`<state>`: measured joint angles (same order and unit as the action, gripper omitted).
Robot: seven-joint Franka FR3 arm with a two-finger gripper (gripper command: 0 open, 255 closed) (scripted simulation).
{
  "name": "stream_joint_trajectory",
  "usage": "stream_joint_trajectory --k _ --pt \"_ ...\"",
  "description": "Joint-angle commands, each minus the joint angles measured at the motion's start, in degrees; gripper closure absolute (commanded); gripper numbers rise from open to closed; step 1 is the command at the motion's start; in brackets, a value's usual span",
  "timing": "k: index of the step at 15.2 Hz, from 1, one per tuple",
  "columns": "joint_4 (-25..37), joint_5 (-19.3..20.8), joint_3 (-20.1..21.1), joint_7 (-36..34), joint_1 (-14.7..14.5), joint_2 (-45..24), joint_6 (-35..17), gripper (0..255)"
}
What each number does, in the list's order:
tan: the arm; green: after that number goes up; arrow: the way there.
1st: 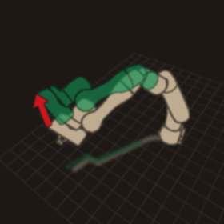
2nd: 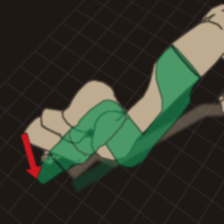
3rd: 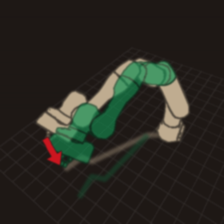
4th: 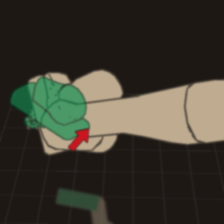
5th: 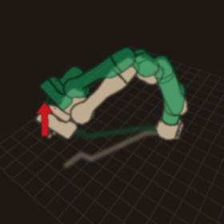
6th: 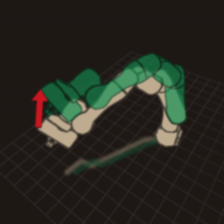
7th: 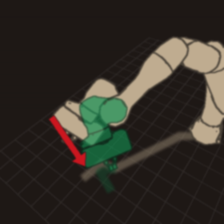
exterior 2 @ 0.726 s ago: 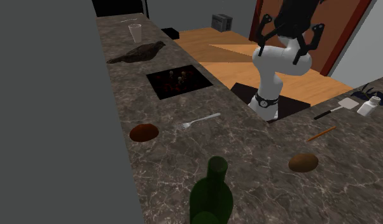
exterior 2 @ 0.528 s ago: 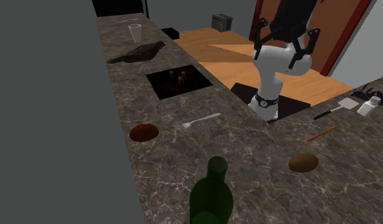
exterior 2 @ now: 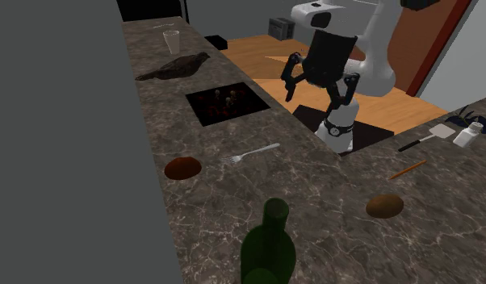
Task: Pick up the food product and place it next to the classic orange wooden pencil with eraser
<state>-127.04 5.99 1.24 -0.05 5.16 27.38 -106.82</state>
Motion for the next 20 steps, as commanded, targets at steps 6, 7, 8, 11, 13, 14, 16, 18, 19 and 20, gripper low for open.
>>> stream_joint_trajectory --k 6,7,8,11,13,14,16,18,19,20 --pt "5.83 3.62 -0.99 -4.98 3.54 -13.61 -4.24 0" --pt "6.86 4.12 -1.24 -5.64 4.00 -15.54 -4.65 0" --pt "7.93 4.61 -1.49 -6.29 4.45 -17.48 -5.00 0" --pt "11.42 5.98 -2.40 -8.18 5.69 -23.25 -5.80 0" --pt "13.96 6.78 -3.10 -9.36 6.46 -27.09 -6.11 0" --pt "15.30 7.13 -3.48 -9.91 6.83 -29.00 -6.21 0" --pt "18.09 7.76 -4.25 -10.96 7.56 -32.81 -6.27 0" --pt "21.06 8.26 -5.09 -11.92 8.27 -36.62 -6.17 0" --pt "22.61 8.47 -5.51 -12.36 8.63 -38.53 -6.07 0" --pt "24.20 8.63 -5.95 -12.78 8.99 -40.43 -5.92 0"
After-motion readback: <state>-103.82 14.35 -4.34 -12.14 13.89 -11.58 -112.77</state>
